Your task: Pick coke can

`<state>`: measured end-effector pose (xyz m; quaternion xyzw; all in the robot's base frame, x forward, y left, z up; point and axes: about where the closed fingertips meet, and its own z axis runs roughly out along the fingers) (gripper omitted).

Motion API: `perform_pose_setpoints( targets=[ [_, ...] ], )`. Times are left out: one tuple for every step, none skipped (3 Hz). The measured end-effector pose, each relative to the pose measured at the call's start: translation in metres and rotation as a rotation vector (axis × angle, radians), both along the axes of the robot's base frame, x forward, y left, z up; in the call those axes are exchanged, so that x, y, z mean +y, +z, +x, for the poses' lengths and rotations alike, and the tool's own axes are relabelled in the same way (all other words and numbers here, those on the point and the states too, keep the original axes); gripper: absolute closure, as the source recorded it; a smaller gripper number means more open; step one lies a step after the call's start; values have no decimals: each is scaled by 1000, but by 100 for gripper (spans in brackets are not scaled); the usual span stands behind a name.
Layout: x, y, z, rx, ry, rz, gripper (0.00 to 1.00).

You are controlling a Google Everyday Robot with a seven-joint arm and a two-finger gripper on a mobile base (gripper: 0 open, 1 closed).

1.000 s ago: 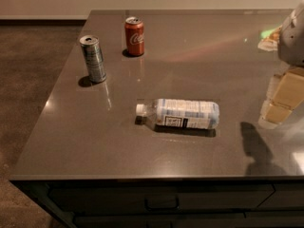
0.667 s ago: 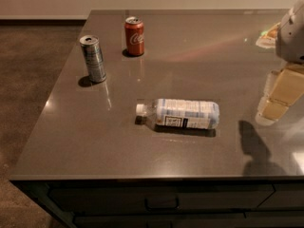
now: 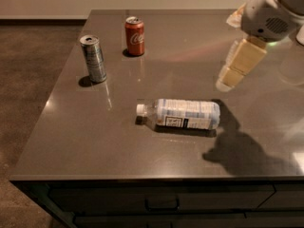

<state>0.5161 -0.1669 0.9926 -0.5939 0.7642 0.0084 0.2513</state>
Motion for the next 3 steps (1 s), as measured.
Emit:
perform_pose_setpoints(
  targets=[
    [32,4,51,-28,-20,76,0],
    [64,2,98,-46,-67,139,0],
    [92,-7,134,-59,-143,179,0]
  ],
)
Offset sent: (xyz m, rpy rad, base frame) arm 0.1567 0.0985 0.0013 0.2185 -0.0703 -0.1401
